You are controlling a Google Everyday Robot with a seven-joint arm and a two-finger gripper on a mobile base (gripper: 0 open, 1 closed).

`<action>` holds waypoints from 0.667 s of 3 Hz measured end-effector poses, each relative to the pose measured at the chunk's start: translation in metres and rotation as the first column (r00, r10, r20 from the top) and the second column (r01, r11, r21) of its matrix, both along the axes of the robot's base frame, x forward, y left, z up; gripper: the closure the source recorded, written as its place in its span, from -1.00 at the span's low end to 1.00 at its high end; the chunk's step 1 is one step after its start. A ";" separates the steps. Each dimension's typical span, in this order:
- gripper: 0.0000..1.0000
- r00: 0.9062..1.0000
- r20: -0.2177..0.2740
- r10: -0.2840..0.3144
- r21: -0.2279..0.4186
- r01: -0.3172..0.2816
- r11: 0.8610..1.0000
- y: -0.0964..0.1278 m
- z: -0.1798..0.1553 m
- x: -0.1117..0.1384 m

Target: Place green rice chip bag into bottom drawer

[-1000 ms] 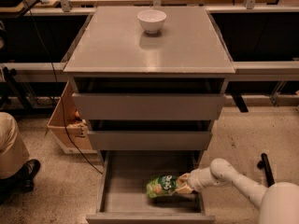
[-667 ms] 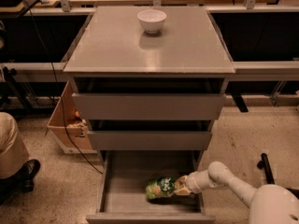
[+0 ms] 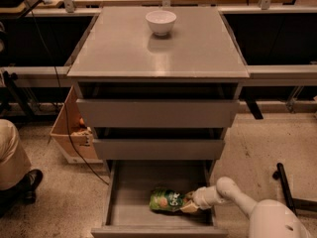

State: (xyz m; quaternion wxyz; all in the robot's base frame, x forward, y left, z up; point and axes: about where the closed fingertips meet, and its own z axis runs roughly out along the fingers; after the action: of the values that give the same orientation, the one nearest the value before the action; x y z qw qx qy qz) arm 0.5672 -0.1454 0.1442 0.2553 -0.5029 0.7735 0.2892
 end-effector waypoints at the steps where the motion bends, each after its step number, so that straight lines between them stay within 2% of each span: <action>1: -0.77 1.000 -0.014 -0.002 -0.002 0.002 1.000 0.000 -0.012 -0.002; 2: -1.00 1.000 -0.021 -0.017 -0.012 0.017 1.000 -0.013 -0.004 -0.006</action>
Offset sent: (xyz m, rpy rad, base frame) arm -0.0111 -0.0328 0.0124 -0.0280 0.0240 -0.0385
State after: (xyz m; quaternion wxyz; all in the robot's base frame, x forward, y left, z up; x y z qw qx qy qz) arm 0.5608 -0.1581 0.1402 0.2466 -0.4948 0.7821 0.2875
